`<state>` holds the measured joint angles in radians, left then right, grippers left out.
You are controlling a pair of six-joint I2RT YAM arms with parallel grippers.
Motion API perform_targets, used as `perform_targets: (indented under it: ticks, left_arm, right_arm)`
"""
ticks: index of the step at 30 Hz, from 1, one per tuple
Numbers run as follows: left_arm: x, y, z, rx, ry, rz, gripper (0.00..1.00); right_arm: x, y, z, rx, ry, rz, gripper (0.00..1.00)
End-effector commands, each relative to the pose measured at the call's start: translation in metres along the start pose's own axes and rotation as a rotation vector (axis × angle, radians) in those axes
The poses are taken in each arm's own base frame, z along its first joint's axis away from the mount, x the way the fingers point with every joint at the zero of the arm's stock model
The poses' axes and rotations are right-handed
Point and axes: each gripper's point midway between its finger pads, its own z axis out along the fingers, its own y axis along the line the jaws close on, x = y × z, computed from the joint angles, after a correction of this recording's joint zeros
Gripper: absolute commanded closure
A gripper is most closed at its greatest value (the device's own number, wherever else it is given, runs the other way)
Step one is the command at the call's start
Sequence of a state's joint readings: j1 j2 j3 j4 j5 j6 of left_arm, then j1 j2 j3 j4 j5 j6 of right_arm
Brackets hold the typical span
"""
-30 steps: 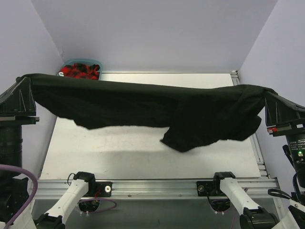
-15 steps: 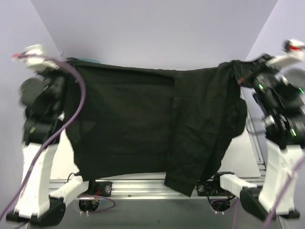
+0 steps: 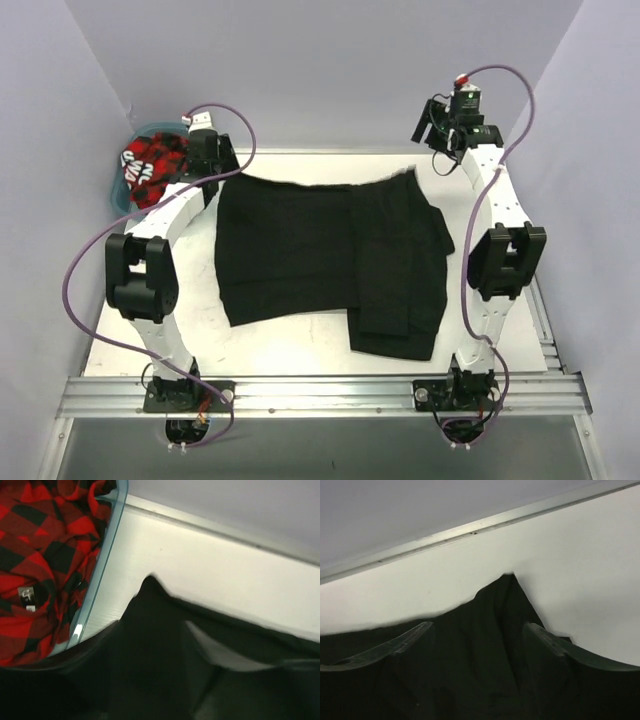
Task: Fold and stack the long sleeve shirts
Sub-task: Flatten the shirt out
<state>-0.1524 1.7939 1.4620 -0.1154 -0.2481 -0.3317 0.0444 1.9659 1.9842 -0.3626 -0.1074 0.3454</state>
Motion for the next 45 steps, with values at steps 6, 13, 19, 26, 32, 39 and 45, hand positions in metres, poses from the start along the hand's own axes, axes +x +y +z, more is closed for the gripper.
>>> perform_targets:
  ticks: [6,13,19,26,32,39,45]
  left_arm:
    - [-0.117,-0.036,-0.062,0.150,-0.255,-0.078,0.03]
    - [-0.039,-0.056,-0.156,0.268,-0.058,0.007,0.03]
    - [0.047,-0.048,-0.229,0.349,0.070,0.011,0.03]
    - [0.148,-0.018,-0.251,0.357,0.251,-0.043,0.03]
    - [0.173,-0.013,-0.232,0.297,0.304,0.010,0.03]
    - [0.174,-0.021,-0.201,0.242,0.291,0.025,0.02]
    - [0.169,-0.030,-0.179,0.205,0.277,0.031,0.03]
  right_arm:
    - [-0.027,0.007,-0.062,0.053,-0.063,-0.087,0.14]
    - [0.125,0.024,-0.146,0.046,0.236,-0.255,0.20]
    - [0.283,0.035,-0.214,-0.047,0.451,-0.494,0.33]
    - [0.384,0.037,-0.249,-0.052,0.517,-0.629,0.43]
    - [0.411,0.088,-0.239,-0.055,0.475,-0.742,0.44]
    - [0.427,0.090,-0.201,0.025,0.518,-0.750,0.62]
    - [0.432,0.070,-0.180,0.050,0.587,-0.694,0.64]
